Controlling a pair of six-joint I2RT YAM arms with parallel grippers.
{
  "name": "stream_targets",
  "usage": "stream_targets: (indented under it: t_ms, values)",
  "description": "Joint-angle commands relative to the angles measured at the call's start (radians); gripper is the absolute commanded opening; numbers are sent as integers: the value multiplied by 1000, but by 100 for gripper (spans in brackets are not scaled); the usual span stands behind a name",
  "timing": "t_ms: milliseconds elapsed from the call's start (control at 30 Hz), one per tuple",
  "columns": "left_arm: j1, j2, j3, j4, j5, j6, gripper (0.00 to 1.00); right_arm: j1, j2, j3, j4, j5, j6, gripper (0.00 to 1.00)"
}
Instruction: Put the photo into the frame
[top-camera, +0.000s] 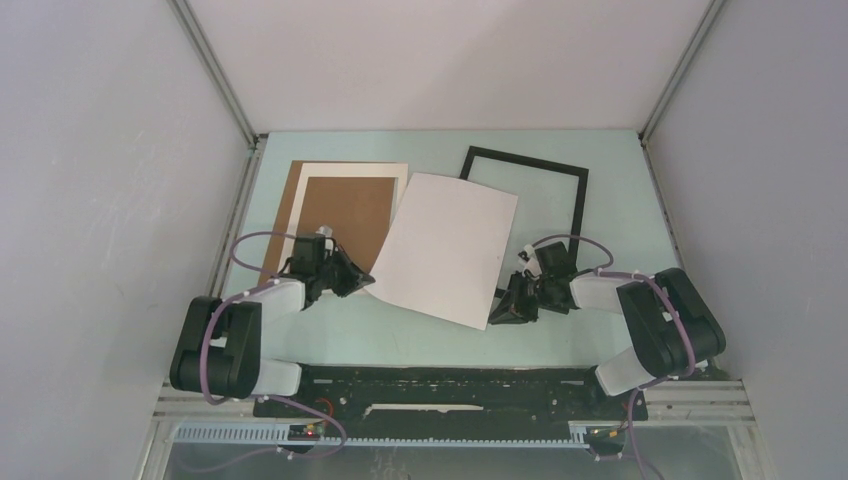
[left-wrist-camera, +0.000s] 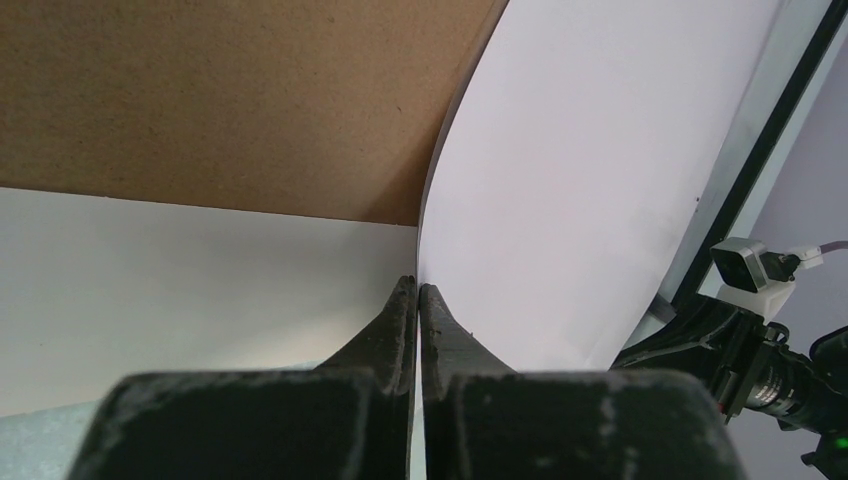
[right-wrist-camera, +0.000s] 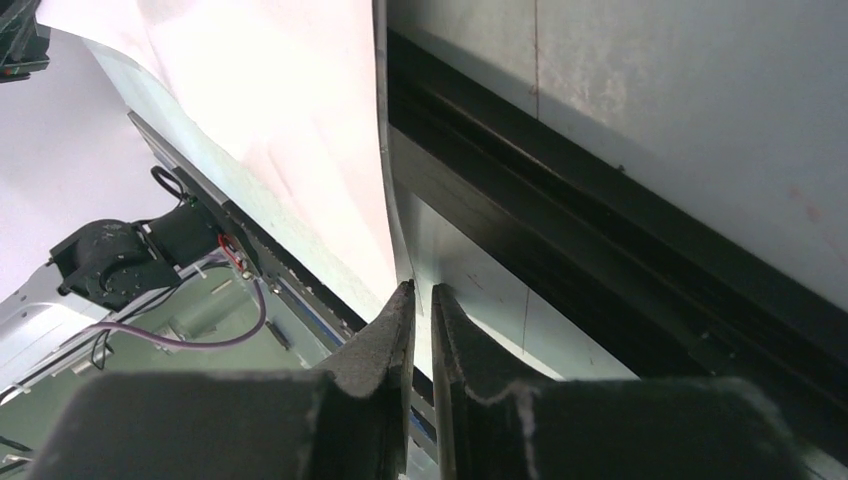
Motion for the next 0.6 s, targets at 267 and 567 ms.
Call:
stream_targets:
  t_ms: [267, 567]
  values:
    - [9, 9, -30, 42, 27, 0, 0, 24, 24, -37, 284, 23, 121, 23]
    - [9, 8, -35, 45, 43, -1, 0, -2, 68, -116, 526, -21, 237, 41]
